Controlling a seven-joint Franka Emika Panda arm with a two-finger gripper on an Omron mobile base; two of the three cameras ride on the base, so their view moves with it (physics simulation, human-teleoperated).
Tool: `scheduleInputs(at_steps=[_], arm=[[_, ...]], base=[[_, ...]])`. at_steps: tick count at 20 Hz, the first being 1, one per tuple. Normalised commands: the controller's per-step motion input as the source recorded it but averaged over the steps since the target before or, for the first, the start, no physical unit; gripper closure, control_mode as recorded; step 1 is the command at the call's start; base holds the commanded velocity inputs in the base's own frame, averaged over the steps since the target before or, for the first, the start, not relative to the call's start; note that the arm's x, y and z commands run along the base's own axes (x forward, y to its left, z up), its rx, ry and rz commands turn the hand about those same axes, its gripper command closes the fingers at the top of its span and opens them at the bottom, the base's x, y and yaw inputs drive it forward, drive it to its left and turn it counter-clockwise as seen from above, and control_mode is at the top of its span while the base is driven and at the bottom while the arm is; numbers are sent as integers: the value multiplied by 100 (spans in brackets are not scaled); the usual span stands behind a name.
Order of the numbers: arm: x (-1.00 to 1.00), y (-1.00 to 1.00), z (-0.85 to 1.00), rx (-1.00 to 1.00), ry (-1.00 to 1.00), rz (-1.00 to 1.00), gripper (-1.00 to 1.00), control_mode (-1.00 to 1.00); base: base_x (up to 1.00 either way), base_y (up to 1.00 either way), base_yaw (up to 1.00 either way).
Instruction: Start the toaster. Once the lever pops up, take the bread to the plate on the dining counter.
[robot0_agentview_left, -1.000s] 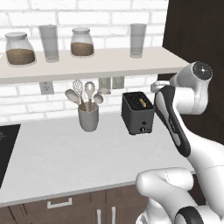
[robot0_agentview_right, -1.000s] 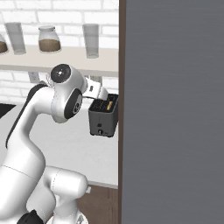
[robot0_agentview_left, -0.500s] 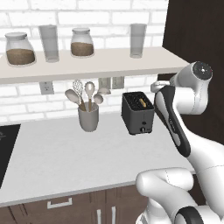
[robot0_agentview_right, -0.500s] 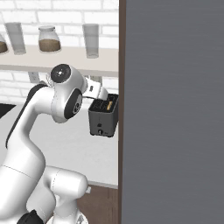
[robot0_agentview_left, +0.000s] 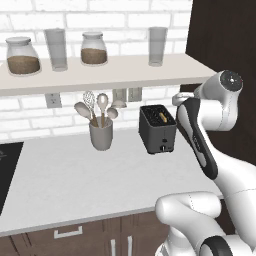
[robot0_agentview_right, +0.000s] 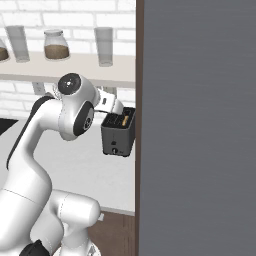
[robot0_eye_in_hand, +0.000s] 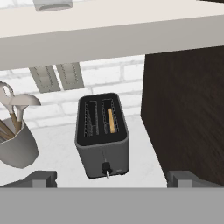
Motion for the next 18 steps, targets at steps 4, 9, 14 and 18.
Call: scheduleInputs(at_steps=[4, 9, 14, 18], arm=[[0, 0, 0, 0, 0, 0, -100, -100], [0, 0, 0, 0, 0, 0, -100, -100], [0, 0, 0, 0, 0, 0, -100, -100], [0, 0, 0, 0, 0, 0, -100, -100]], base=[[0, 0, 0], [0, 0, 0], [0, 0, 0], [0, 0, 0]])
